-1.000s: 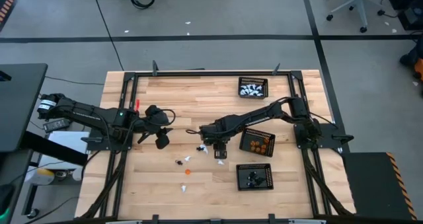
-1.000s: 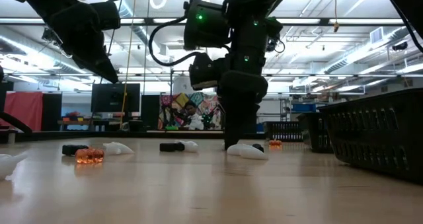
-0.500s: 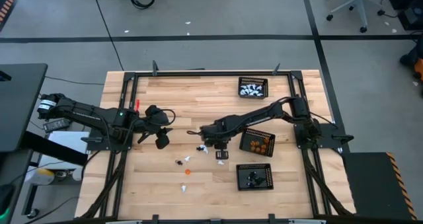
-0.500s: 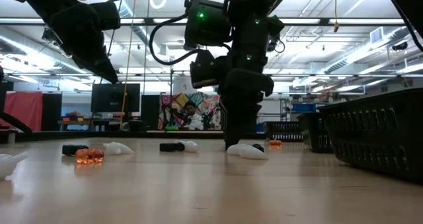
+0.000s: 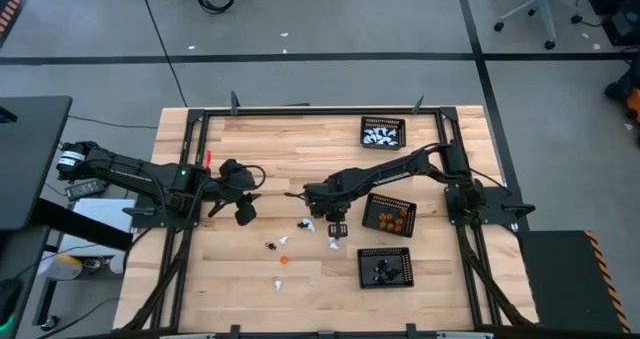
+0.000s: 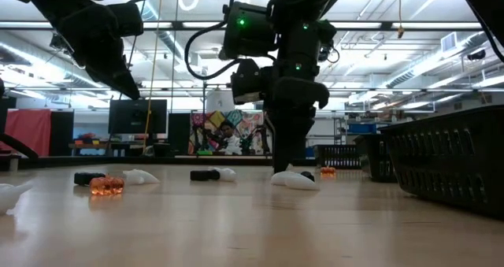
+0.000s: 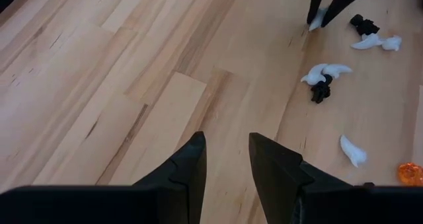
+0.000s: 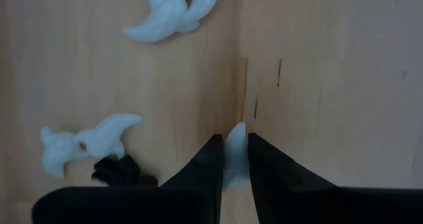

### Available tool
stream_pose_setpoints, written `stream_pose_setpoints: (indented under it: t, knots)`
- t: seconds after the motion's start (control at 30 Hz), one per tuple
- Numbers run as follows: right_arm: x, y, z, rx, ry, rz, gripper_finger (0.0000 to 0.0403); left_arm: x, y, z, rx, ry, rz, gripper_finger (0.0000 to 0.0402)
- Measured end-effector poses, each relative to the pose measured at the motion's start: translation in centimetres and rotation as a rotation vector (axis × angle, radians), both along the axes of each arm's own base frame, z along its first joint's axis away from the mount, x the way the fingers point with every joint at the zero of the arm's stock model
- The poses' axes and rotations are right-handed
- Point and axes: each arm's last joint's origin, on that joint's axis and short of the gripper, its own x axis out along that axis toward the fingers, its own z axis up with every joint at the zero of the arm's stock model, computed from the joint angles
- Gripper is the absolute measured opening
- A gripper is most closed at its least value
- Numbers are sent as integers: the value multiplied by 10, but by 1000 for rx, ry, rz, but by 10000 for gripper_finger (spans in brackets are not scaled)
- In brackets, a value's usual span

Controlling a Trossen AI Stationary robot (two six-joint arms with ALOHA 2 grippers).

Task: Sort Halloween decoration
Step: Put the white ghost toy into the top black bin

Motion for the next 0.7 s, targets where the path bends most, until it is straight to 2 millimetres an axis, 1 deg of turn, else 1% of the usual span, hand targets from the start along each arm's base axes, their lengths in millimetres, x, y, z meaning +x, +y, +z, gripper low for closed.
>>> stream_pose_setpoints:
  t: [0.5,0.6,0.7]
  knots:
    - [-12,-23,36,18,-34,-31,64,0,0,0,3,1,-2,123]
    - [-17,-30,41,8,-14,-29,64,0,0,0,3,1,-2,123]
    - [-26,-42,49,-16,23,-26,64,0,0,0,3,1,-2,123]
